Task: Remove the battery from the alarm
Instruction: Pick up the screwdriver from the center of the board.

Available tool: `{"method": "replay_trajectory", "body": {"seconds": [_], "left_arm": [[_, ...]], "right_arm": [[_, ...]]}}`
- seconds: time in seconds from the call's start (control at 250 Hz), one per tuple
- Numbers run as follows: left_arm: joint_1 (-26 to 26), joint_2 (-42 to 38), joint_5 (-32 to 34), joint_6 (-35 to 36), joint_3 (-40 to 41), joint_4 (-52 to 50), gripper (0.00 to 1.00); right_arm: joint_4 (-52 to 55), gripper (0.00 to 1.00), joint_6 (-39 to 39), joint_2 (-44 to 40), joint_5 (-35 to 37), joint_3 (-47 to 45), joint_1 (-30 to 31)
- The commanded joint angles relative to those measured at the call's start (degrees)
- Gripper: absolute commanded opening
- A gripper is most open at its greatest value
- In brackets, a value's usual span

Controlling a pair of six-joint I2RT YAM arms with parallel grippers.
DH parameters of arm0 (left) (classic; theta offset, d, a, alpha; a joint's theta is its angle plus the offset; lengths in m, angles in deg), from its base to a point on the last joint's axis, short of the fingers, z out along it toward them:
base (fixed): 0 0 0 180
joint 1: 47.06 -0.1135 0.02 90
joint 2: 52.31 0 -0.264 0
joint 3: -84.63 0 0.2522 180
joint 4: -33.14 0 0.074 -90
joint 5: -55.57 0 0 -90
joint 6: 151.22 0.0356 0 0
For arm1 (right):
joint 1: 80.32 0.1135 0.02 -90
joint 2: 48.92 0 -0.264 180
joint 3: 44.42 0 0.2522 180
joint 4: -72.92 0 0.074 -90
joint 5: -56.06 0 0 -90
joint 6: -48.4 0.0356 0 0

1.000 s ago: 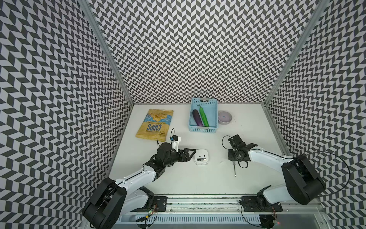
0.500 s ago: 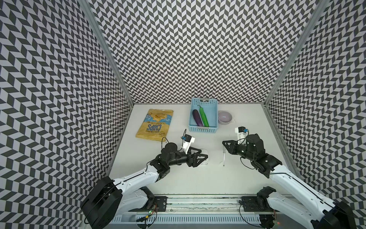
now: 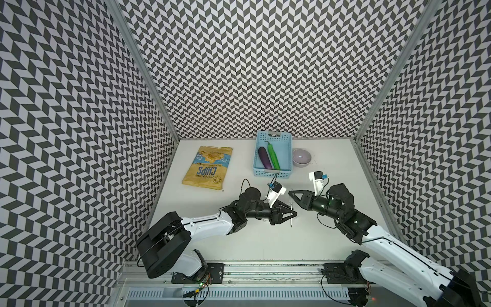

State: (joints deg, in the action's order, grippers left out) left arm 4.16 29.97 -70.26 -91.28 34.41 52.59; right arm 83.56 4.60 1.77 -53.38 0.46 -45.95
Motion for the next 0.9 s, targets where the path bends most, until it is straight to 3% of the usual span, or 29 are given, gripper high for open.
{"method": "replay_trajectory", "body": {"seconds": [0.0, 0.06, 0.168, 0.204, 0.308, 0.397, 0.513, 0.641, 0.737, 0.893], "left_arm": [[0.38, -0.41, -0.24, 0.96, -1.17, 1.86, 0.12], [0.34, -1.75, 0.69, 1.03, -0.42, 1.72, 0.0], [0.15, -4.09, 0.48, 1.14, 0.95, 2.28, 0.0], [0.05, -4.82, -0.33, 1.01, 1.53, 3.09, 0.0], [-0.7, -6.37, -3.22, -0.32, 3.27, 7.05, 0.0], [-1.49, -6.86, -6.74, -1.67, 4.38, 10.76, 0.0], [-2.17, -6.68, -11.99, -2.86, 4.64, 14.86, 0.0], [-2.11, -6.04, -15.44, -2.08, 3.14, 14.5, 0.0], [-2.16, -5.75, -16.48, -0.95, 1.99, 12.66, 0.0], [-2.14, -4.54, -18.32, 0.51, 0.47, 10.33, 0.0]], "right_arm": [[-1.29, 0.0, -0.25, -0.9, 3.75, 1.96, 0.22], [0.16, 0.06, -1.01, -1.55, 5.2, 2.2, 0.26], [-1.98, 0.31, -4.23, -3.46, 3.02, 0.76, -0.16], [-3.91, 0.42, -6.05, -4.21, 0.36, 0.06, -0.59], [-8.09, 0.63, -10.91, -5.32, -10.07, -0.78, -1.24], [-8.04, 0.73, -14.97, -5.92, -16.37, -0.55, -1.28], [-6.24, 0.74, -19.57, -6.4, -19.66, -0.09, -1.24], [-10.65, 0.69, -20.02, -4.84, -28.89, -0.03, -1.25], [-7.76, 0.6, -23.08, -2.14, -33.65, 1.82, -1.15], [-7.42, 0.34, -24.47, 1.52, -36.28, 3.57, -0.28]]}}
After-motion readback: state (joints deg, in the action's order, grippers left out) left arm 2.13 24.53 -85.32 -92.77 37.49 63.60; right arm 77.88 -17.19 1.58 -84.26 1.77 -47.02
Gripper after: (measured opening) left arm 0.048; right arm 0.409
